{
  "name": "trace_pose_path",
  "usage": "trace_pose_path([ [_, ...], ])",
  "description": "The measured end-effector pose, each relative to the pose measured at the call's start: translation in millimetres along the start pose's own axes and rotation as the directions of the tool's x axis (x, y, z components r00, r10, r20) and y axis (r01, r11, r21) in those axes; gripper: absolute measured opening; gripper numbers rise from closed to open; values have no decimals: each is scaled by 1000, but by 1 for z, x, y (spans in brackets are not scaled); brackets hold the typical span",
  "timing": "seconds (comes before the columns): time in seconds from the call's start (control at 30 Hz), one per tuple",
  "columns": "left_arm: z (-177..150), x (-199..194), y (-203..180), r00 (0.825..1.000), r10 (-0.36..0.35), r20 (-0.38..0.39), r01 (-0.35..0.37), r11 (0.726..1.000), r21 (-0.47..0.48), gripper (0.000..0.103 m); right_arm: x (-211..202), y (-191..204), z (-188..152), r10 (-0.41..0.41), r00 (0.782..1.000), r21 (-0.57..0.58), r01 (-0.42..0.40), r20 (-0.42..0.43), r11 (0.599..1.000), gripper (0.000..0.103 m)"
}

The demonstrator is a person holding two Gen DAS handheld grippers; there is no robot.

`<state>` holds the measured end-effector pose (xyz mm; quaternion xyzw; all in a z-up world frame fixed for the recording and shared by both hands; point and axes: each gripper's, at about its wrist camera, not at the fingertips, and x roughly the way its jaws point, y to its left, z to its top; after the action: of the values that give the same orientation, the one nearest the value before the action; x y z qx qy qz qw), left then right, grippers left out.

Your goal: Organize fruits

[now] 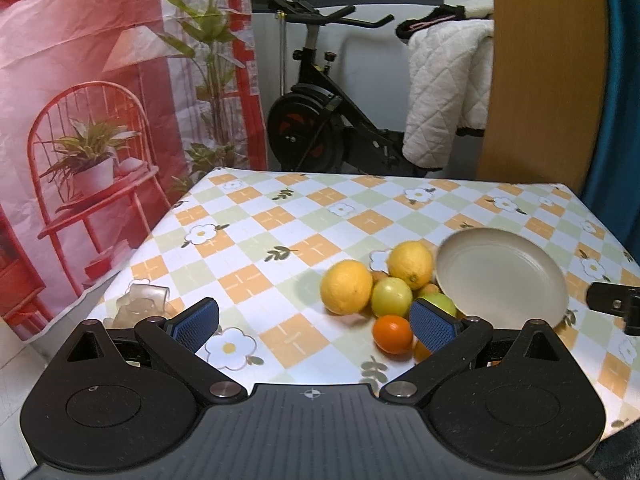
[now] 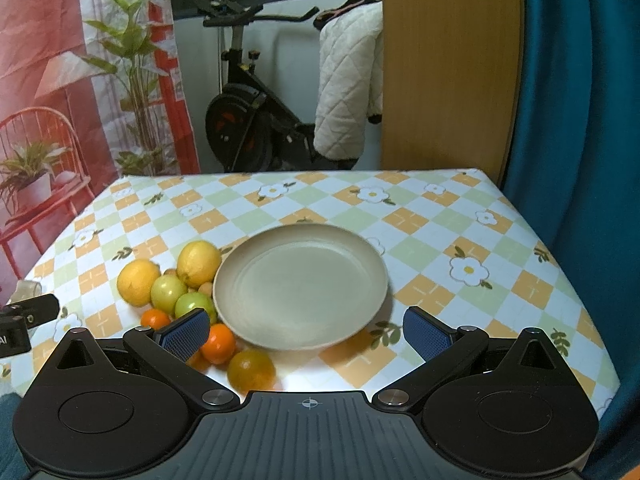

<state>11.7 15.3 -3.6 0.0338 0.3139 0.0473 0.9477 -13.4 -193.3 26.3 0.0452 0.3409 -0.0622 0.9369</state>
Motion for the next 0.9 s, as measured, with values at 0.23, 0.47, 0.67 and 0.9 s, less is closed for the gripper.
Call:
trace_pose_path([
  [0.23,10,10,6,999,8,40,-7,1000,-20,102,8,-8,1,38,997,-14,-37,73,999,98],
  [0.47,13,21,4,998,-14,58,16,999,-29,93,19,-11,5,88,988,-41,-83,125,996,98],
  [0.67,11,23,-5,995,-52,90,52,999,-2,92,27,-6,2,89,984,-95,-75,154,993,98],
  [0.9,-2,29,-21,992,-105,64,103,994,35,86,41,-4,-17,111,991,-91,-104,75,990,91],
])
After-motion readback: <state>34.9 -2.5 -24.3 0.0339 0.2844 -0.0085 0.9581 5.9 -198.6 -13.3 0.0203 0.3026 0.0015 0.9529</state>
